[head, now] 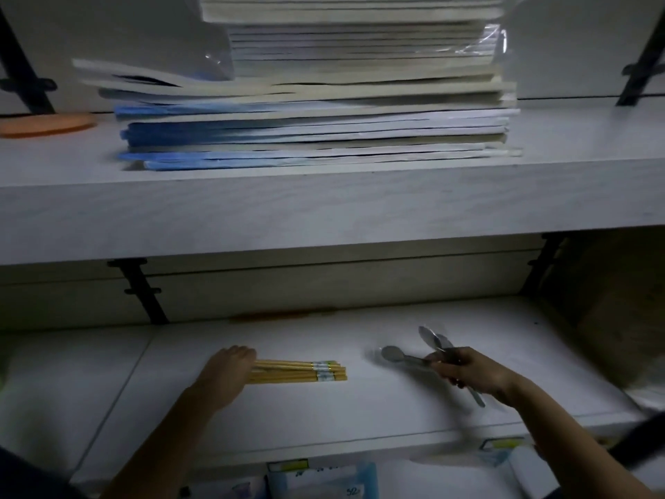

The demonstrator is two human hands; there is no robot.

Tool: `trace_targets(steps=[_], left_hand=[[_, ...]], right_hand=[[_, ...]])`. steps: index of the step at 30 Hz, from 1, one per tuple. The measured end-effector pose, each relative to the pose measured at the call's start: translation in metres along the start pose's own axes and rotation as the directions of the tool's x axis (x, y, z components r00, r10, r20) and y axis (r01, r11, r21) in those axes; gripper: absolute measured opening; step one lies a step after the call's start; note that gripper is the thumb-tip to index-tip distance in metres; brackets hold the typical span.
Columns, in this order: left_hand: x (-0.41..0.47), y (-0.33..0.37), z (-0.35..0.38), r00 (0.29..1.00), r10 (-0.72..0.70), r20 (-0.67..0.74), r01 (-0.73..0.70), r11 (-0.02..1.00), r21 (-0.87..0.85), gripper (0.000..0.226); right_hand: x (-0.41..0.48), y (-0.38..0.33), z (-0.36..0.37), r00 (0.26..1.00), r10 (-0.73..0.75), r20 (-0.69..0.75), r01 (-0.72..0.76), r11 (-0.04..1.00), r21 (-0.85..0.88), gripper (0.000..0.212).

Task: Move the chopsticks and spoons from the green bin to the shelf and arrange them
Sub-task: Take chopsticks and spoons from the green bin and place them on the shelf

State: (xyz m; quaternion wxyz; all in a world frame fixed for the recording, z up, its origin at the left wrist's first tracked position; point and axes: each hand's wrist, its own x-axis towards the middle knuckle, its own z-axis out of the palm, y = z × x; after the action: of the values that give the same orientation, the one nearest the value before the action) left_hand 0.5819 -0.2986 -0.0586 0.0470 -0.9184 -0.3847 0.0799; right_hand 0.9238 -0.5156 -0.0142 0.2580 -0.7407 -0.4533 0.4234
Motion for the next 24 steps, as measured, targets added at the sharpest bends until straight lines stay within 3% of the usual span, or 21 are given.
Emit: trace_targets(steps=[6,10,13,15,18,20,22,24], left_hand=[[0.005,-0.009,0.015,0.998,-0.016,-0.062,0.011,0.996,-0.091,0.025],[0.013,0.015,-0.006,0.996,-0.022,-0.087,0.014,0.995,-0.101,0.028],[0.02,0.042,-0.019,0.994,-0.036,-0.102,0.026,0.995,-0.091,0.026],[0.021,0.06,-0.025,0.991,-0.05,-0.123,0.036,0.993,-0.114,0.028],[0.022,0.082,-0.026,0.984,-0.093,-0.151,0.069,0.985,-0.157,0.031],[0.019,0.093,-0.024,0.967,-0.117,-0.228,0.064,0.972,-0.225,0.032],[0.01,0.102,-0.022,0.946,-0.147,-0.288,0.062,0.956,-0.285,0.038],[-0.004,0.11,-0.02,0.924,-0.194,-0.33,0.098,0.953,-0.287,0.037]], right_hand=[[0.02,0.012,-0.004,0.995,-0.006,-0.1,-0.011,0.985,-0.173,0.02],[0.036,0.022,-0.01,0.996,0.027,-0.082,-0.056,0.925,-0.375,0.035],[0.045,0.029,-0.016,0.997,0.022,-0.069,-0.05,0.896,-0.441,0.024],[0.05,0.033,-0.021,0.998,-0.02,-0.061,-0.011,0.88,-0.475,0.024],[0.052,0.038,-0.032,0.993,-0.11,-0.049,0.066,0.837,-0.544,0.042],[0.052,0.038,-0.038,0.975,-0.221,-0.011,0.168,0.77,-0.615,0.031],[0.049,0.034,-0.038,0.944,-0.331,-0.014,0.26,0.765,-0.589,0.02],[0.044,0.022,-0.03,0.913,-0.406,-0.023,0.334,0.78,-0.529,0.022]])
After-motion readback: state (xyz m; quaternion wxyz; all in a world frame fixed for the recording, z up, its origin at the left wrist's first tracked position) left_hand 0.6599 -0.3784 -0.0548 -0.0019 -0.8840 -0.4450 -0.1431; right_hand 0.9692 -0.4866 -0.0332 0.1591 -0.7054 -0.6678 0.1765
